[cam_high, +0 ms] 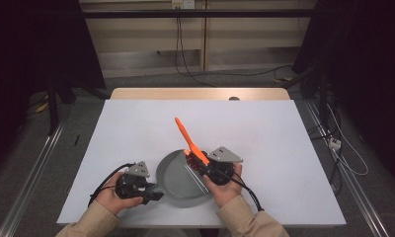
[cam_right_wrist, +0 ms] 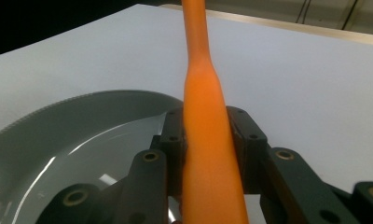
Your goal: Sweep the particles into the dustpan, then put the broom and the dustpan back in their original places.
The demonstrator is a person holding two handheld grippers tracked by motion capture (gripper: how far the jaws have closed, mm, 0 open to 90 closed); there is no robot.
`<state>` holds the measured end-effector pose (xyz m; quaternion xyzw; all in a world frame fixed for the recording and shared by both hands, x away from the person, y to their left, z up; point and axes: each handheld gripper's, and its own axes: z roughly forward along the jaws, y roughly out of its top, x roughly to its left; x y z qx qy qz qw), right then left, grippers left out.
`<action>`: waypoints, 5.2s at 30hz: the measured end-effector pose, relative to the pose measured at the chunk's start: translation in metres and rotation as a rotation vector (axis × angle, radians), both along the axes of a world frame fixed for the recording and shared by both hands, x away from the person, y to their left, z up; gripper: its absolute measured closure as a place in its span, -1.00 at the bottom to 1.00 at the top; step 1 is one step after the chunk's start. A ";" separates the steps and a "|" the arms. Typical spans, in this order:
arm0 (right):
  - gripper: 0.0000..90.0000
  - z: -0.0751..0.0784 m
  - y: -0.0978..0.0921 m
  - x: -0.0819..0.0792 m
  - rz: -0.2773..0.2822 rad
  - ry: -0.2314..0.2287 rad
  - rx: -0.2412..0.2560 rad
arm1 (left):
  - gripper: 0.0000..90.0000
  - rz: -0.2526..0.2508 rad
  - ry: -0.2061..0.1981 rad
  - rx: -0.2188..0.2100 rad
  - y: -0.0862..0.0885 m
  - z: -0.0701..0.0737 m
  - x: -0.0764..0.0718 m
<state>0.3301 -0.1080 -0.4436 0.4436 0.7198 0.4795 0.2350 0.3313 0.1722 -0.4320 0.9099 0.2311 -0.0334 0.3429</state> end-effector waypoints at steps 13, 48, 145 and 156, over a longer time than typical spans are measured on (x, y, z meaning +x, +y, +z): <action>0.57 0.014 0.027 -0.006 0.101 -0.027 0.052 | 0.39 0.013 -0.005 0.003 0.002 0.000 0.000; 0.57 0.002 -0.002 0.069 0.074 -0.013 -0.106 | 0.39 0.158 0.050 -0.007 0.005 -0.006 0.026; 0.21 -0.010 -0.145 0.022 -0.242 -0.014 0.023 | 0.18 0.623 -0.103 -0.128 0.044 -0.014 0.039; -0.24 -0.004 -0.151 0.000 -0.187 -0.048 0.053 | -0.36 0.585 -0.154 -0.231 0.046 -0.006 0.023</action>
